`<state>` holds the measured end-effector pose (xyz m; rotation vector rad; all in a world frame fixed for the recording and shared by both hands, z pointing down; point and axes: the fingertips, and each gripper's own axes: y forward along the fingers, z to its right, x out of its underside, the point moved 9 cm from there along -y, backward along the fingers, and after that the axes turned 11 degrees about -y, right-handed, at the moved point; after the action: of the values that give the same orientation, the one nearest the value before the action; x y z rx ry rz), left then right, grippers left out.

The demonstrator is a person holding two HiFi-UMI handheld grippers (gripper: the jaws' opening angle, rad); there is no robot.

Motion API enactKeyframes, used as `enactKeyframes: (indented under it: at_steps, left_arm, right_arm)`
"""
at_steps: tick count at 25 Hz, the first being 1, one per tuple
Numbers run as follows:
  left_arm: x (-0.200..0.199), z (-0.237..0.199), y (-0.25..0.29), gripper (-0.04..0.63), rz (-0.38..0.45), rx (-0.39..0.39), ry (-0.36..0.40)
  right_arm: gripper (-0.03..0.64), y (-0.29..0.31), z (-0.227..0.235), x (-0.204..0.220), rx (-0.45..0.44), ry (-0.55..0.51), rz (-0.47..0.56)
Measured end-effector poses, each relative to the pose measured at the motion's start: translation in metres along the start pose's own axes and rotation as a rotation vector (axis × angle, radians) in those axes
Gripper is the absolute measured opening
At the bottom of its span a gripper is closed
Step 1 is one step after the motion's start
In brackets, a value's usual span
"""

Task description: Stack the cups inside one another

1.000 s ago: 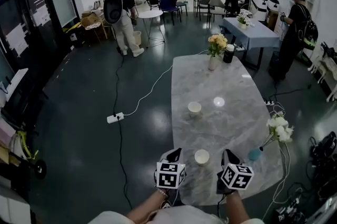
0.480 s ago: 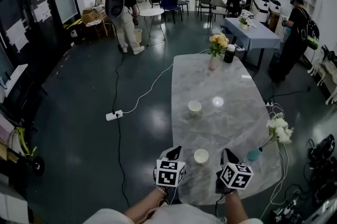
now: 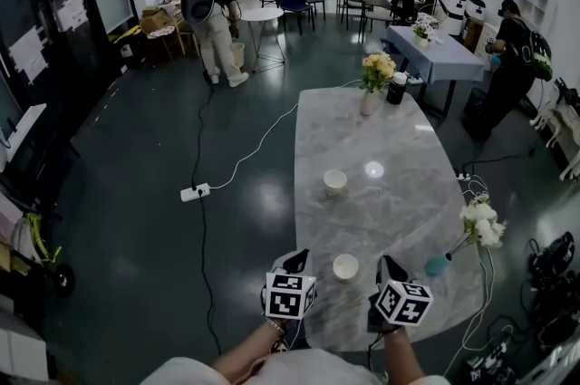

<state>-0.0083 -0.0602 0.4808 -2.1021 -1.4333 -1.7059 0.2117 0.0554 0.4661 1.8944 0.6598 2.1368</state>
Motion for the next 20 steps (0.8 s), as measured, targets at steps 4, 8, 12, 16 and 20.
enactKeyframes:
  at_steps: [4,8,12,16,20]
  left_arm:
    - [0.007,-0.002,-0.001,-0.002,-0.026,-0.004,-0.002]
    - [0.018,-0.003,-0.004,-0.002,-0.056,-0.008,-0.001]
    - [0.031,-0.006,-0.002,-0.002,-0.090,-0.017,-0.005]
    - [0.044,-0.008,-0.001,-0.002,-0.117,-0.026,-0.011]
    - [0.056,-0.011,0.001,-0.002,-0.138,-0.038,-0.023]
  right_arm:
    - [0.020,-0.002,-0.001,0.010,-0.001,0.015,-0.023]
    - [0.020,-0.003,-0.005,0.026,-0.002,0.016,-0.063]
    - [0.021,-0.002,-0.009,0.044,-0.029,0.013,-0.111]
    - [0.025,-0.003,-0.013,0.061,-0.050,0.008,-0.154]
    - [0.080,0.001,-0.018,0.075,-0.078,0.001,-0.191]
